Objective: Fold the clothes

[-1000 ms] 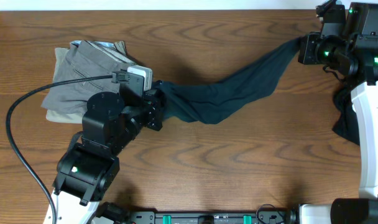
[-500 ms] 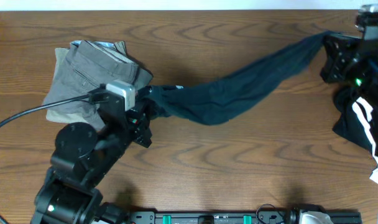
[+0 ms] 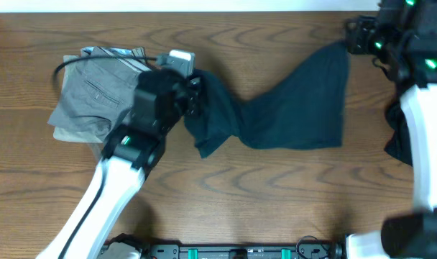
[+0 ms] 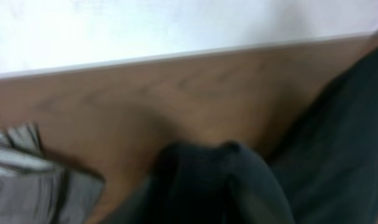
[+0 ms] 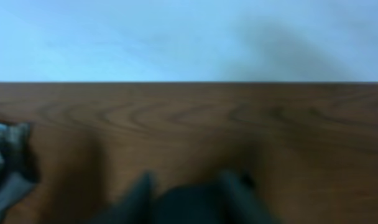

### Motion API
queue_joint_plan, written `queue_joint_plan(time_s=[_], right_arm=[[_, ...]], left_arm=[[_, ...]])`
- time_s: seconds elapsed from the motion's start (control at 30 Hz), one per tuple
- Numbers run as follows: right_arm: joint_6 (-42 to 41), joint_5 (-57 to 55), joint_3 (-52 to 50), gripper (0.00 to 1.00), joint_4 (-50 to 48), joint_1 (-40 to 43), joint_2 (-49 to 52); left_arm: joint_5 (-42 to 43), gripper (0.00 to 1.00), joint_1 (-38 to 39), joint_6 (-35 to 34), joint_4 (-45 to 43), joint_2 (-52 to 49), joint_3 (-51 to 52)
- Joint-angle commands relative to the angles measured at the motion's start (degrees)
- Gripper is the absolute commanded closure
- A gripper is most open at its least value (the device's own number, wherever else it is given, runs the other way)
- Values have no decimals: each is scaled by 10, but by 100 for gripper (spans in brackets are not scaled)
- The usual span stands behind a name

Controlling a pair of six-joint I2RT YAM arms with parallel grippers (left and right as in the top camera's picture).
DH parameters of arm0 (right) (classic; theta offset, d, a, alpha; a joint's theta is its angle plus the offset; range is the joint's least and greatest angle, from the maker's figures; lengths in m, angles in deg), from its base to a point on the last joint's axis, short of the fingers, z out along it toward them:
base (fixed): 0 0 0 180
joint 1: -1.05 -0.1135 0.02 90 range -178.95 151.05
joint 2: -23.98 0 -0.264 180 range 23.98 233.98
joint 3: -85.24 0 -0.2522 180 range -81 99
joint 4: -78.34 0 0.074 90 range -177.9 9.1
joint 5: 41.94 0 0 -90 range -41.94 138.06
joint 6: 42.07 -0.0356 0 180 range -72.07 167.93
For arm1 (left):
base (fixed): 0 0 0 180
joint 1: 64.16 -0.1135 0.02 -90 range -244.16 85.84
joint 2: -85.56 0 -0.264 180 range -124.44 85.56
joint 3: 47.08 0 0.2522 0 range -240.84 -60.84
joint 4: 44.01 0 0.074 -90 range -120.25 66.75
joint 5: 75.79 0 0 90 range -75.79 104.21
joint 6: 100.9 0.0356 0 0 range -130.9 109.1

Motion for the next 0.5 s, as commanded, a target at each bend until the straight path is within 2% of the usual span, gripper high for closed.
queue_joint_plan(time_s=[0.0, 0.03, 0.17, 0.27, 0.47], right_arm=[[-10, -5, 3, 48, -1, 17, 59], [-13, 4, 3, 46, 12, 25, 69], [-13, 24, 3, 43, 74, 59, 82], [-13, 49, 3, 43, 106, 77, 82], [-13, 92, -1, 43, 157, 67, 83]], left_arm=[[-32, 37, -16, -3, 18, -47, -29], [-32, 32, -16, -3, 39, -51, -35], [-32, 27, -15, -3, 107, -35, -41], [-19, 26, -15, -3, 145, -17, -41], [70, 27, -14, -2, 207, -34, -34]])
